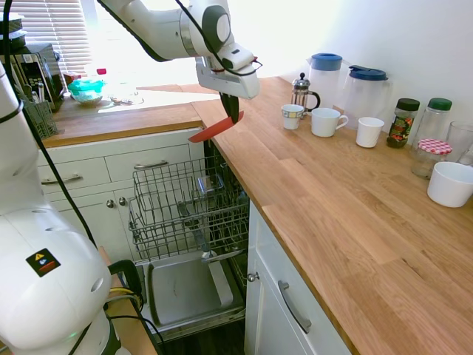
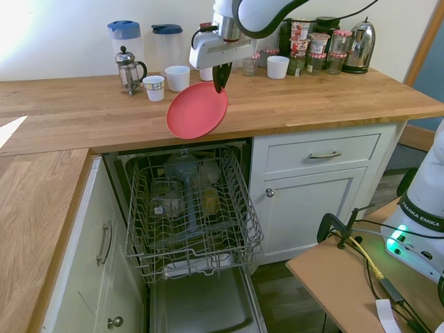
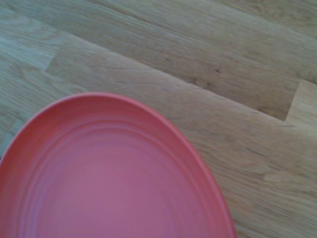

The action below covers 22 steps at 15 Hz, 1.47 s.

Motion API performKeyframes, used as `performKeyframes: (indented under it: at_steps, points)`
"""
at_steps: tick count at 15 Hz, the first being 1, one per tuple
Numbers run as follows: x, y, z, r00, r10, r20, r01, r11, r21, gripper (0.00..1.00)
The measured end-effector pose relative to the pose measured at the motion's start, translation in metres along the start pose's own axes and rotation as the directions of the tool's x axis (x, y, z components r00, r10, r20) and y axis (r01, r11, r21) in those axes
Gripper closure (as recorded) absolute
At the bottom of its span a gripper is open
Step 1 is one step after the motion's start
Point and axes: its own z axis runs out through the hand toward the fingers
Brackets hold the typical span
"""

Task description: Put the plate in the dishwasher

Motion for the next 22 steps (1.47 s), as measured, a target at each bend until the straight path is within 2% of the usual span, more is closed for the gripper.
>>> performKeyframes:
  at_steps: [3, 5, 7, 9, 11, 12, 14, 17, 18, 20, 22]
  points:
    - [-0.060, -0.022, -0.014, 0.990, -0.076, -0.118, 0.069, 0.996, -0.061, 1.00]
    - [-0.099, -0.036, -0.014, 0.980, -0.131, -0.153, 0.117, 0.988, -0.098, 1.00]
    - [-0.118, -0.047, -0.005, 0.965, -0.175, -0.197, 0.150, 0.979, -0.136, 1.00]
    - [-0.130, -0.058, 0.008, 0.939, -0.233, -0.252, 0.193, 0.966, -0.173, 1.00]
    - [-0.154, -0.070, 0.021, 0.905, -0.309, -0.293, 0.256, 0.945, -0.205, 1.00]
    - [-0.172, -0.074, 0.026, 0.879, -0.358, -0.316, 0.298, 0.928, -0.222, 1.00]
    - [-0.213, -0.076, 0.034, 0.804, -0.468, -0.366, 0.387, 0.880, -0.276, 1.00]
    - [-0.269, -0.078, 0.045, 0.660, -0.611, -0.437, 0.497, 0.792, -0.356, 1.00]
    - [-0.283, -0.083, 0.053, 0.607, -0.656, -0.449, 0.532, 0.755, -0.383, 1.00]
    - [-0.303, -0.099, 0.076, 0.508, -0.744, -0.435, 0.604, 0.667, -0.436, 1.00]
    - [-0.309, -0.113, 0.097, 0.428, -0.814, -0.393, 0.659, 0.579, -0.481, 1.00]
